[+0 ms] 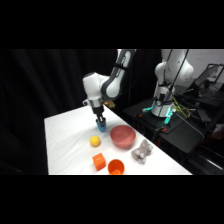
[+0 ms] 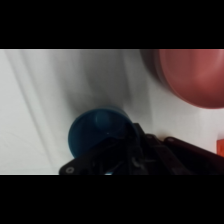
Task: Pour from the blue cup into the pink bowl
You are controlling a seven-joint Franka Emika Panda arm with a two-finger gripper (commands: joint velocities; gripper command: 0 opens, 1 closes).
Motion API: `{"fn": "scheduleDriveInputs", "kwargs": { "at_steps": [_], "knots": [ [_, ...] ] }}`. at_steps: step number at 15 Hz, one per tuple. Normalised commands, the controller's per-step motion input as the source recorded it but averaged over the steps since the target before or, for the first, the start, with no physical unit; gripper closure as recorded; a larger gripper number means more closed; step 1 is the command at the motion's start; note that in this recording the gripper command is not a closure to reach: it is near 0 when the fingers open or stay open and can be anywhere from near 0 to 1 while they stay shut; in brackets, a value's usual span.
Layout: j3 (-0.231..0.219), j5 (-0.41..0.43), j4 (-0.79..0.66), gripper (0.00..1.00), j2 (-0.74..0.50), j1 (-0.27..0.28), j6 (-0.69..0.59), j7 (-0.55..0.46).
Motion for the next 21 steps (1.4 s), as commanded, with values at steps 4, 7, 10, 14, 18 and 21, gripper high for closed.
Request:
{"fn": "scheduleDriveInputs", "kwargs": {
  "at_steps": [4, 7, 10, 14, 18, 21],
  "knots": [
    [-0.073, -0.007, -0.1, 0.05, -0.58, 0.057, -0.44, 0.04],
    [-0.027, 0.057, -0.1, 0.05, -0.49, 0.107, -0.34, 0.0],
    [0.039, 0.218, -0.09, 0.05, -0.37, 0.144, -0.3, -0.09],
    [0.049, 0.388, 0.0, 0.05, -0.15, 0.117, -0.38, -0.22],
    [0.02, 0.53, 0.01, 0.08, 0.02, 0.027, -0.33, -0.46],
    [0.0, 0.506, 0.09, 0.07, 0.21, -0.061, -0.4, -0.61]
  ]
}}
